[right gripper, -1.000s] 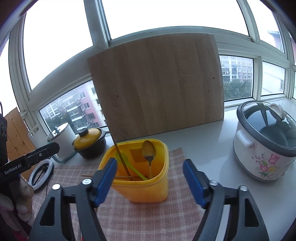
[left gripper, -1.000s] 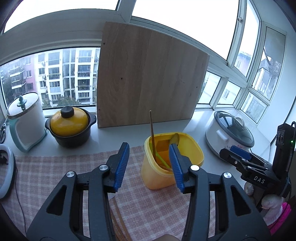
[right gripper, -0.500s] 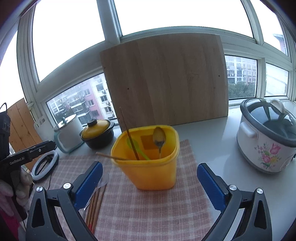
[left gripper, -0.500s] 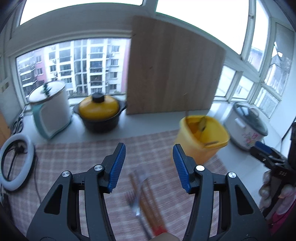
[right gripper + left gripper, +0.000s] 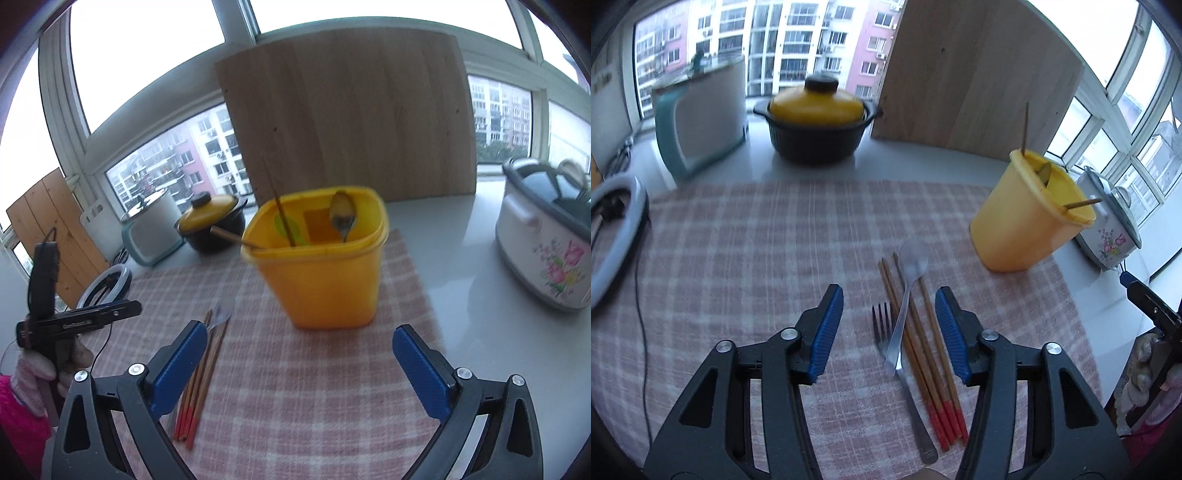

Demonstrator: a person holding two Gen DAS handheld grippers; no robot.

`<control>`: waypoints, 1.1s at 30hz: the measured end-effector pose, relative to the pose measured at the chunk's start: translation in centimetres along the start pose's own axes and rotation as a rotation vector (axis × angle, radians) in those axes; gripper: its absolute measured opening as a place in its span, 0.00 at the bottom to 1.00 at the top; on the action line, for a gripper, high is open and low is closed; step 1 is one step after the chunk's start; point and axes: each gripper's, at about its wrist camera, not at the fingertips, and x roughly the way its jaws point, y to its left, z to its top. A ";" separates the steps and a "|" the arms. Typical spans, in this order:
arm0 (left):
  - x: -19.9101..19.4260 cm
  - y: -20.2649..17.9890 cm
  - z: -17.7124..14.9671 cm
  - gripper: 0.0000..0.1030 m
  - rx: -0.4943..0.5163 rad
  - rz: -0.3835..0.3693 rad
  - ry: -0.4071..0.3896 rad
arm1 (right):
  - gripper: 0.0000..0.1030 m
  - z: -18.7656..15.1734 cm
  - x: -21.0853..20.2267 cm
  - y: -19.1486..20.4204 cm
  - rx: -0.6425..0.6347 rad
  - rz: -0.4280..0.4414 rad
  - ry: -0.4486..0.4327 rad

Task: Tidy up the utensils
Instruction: 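Move both open grippers down to the utensils on the checkered cloth, then grasp the metal fork with the left gripper while the right gripper grasps a wooden chopstick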

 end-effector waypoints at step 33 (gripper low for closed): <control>8.8 3.3 -1.4 0.29 -0.022 -0.195 0.218 | 0.28 -4.1 12.7 9.5 -0.044 0.085 0.359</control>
